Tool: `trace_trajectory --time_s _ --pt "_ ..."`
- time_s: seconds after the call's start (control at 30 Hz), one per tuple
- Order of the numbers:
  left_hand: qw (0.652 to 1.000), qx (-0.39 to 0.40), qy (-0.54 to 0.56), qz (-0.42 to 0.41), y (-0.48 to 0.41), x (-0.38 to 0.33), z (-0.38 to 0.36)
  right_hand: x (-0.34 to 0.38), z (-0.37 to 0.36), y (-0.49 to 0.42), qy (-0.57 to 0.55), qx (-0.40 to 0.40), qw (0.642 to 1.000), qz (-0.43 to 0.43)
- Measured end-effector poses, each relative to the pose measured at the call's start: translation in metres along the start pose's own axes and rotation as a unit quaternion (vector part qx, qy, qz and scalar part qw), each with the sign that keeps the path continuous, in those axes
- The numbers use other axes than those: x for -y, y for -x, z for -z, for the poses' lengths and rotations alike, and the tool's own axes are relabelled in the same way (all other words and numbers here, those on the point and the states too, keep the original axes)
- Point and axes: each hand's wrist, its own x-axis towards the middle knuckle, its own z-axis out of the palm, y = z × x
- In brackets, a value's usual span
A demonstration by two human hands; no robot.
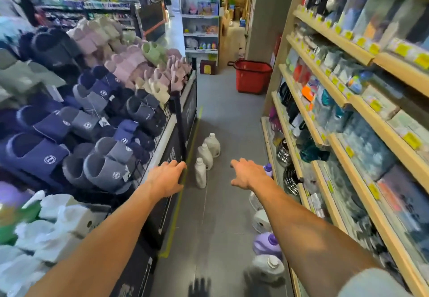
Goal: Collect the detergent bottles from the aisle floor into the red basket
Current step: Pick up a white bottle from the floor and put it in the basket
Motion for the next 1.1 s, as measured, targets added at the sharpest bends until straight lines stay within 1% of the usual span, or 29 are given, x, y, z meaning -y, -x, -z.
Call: trace_trajectory --time_s 0.27,0.5,0.57,0.63,0.73,0.9,1.0,1.1 --pt "0.999 0.049 -0.010 -0.023 -0.125 0.043 -0.017 -0.013 0.008 -0.131 -0.014 0.050 0.999 -0.012" --pt "0.997 0.071 0.012 -0.031 -0.244 0.103 -0.030 -0.005 0.011 -0.249 -0.034 0.099 0.994 -0.042" --pt "0.995 0.088 0.010 -0.035 -0.271 0.120 -0.028 -0.002 0.013 -0.277 -0.035 0.116 0.991 -0.054" --pt "0.995 0.091 -0.005 -0.042 -0.301 0.138 -0.026 0.000 0.017 -0.305 -0.046 0.116 0.990 -0.060" --pt "0.994 0.102 0.001 -0.045 -0.347 0.160 -0.024 -0.004 0.024 -0.347 -0.054 0.121 0.989 -0.067" --pt "0.988 0.142 0.006 -0.059 -0.430 0.168 -0.039 -0.024 0.019 -0.417 -0.074 0.147 0.983 -0.080" --pt "0.983 0.171 0.019 -0.062 -0.486 0.167 -0.059 -0.040 0.001 -0.474 -0.085 0.169 0.978 -0.084" --pt "0.978 0.198 0.037 -0.050 -0.544 0.169 -0.087 -0.055 -0.023 -0.541 -0.131 0.206 0.967 -0.077"
